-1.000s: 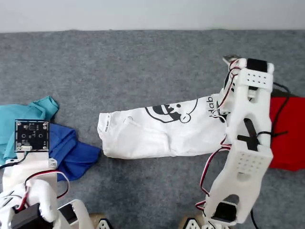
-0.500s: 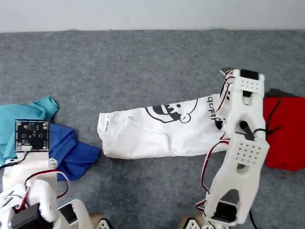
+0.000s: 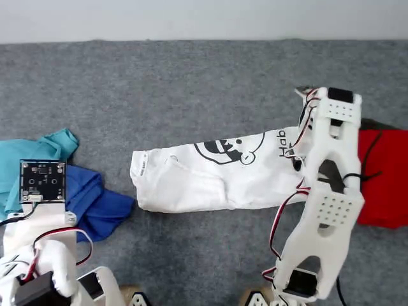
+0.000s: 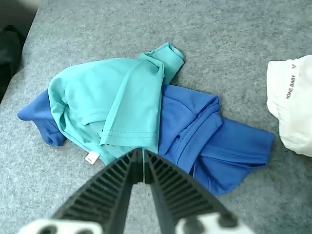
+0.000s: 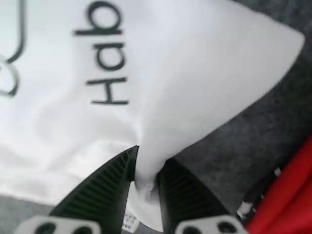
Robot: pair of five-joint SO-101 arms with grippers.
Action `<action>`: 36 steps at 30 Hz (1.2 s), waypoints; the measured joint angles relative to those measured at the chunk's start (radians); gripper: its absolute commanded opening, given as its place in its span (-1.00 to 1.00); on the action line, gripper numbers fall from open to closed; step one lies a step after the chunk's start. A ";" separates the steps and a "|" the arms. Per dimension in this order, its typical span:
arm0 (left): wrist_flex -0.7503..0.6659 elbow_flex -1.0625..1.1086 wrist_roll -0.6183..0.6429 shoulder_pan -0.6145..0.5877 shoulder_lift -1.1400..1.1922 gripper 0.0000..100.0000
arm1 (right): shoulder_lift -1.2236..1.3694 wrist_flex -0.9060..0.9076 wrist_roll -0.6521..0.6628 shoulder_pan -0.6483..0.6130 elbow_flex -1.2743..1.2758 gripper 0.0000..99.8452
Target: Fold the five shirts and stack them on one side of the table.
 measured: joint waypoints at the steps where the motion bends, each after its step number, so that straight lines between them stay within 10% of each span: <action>1: 0.000 0.000 0.000 0.000 0.000 -0.97 | -0.025 0.020 0.018 -0.012 0.000 -0.98; 22: 0.000 0.058 0.000 0.000 0.000 -0.97 | -0.397 -0.002 0.031 -0.720 0.140 -0.98; 36: 0.000 0.058 0.000 0.000 0.000 -0.97 | -0.236 -0.193 0.029 -0.884 0.140 -0.80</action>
